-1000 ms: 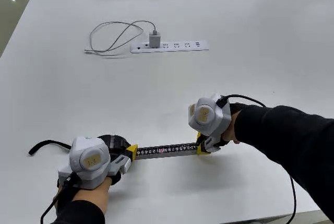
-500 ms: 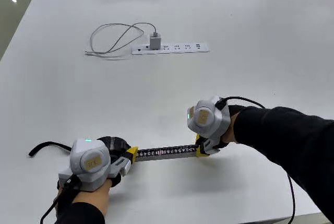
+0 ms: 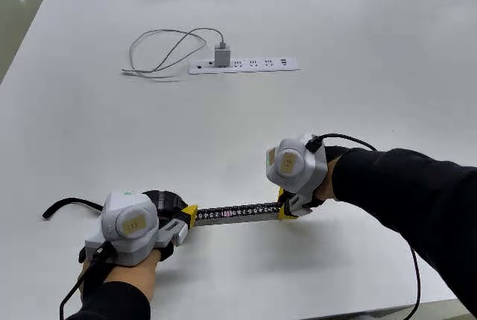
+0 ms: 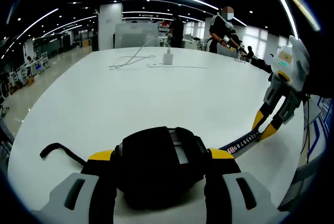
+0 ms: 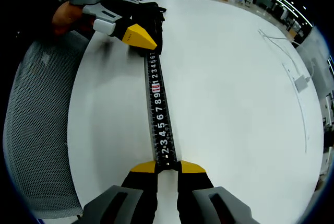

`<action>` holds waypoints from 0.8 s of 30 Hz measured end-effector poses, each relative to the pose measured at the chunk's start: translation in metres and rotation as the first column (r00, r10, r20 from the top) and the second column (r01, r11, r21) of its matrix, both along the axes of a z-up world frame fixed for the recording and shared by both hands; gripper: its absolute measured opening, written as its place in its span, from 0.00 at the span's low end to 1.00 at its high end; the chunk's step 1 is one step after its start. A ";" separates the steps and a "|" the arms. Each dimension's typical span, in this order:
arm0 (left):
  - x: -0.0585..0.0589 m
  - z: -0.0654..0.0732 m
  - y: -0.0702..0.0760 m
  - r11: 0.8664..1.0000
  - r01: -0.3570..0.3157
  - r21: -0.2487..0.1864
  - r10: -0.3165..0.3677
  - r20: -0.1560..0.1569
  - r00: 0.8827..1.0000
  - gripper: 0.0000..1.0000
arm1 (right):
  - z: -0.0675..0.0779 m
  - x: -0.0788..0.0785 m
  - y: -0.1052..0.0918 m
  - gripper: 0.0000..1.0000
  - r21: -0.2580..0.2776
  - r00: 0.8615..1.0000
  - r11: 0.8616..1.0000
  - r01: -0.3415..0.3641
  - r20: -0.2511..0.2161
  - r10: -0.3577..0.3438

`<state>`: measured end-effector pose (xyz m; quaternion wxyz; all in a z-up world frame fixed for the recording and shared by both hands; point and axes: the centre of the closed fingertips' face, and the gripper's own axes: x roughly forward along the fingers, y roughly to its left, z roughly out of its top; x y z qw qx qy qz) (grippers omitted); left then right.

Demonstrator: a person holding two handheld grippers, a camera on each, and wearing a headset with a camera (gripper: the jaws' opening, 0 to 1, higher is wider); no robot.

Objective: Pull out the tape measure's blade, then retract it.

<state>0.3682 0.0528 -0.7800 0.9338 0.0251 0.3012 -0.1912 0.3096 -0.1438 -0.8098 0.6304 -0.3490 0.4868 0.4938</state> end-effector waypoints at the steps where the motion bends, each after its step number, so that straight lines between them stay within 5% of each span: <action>1: 0.000 0.000 0.000 1.000 0.000 0.000 0.000 0.000 1.000 0.65 | 0.000 0.000 0.000 0.10 0.001 1.000 1.000 0.005 -0.001 -0.005; 24: 0.000 0.000 0.000 1.000 0.004 -0.007 -0.004 0.010 1.000 0.65 | 0.000 0.001 0.007 0.10 -0.001 1.000 1.000 0.015 0.004 -0.015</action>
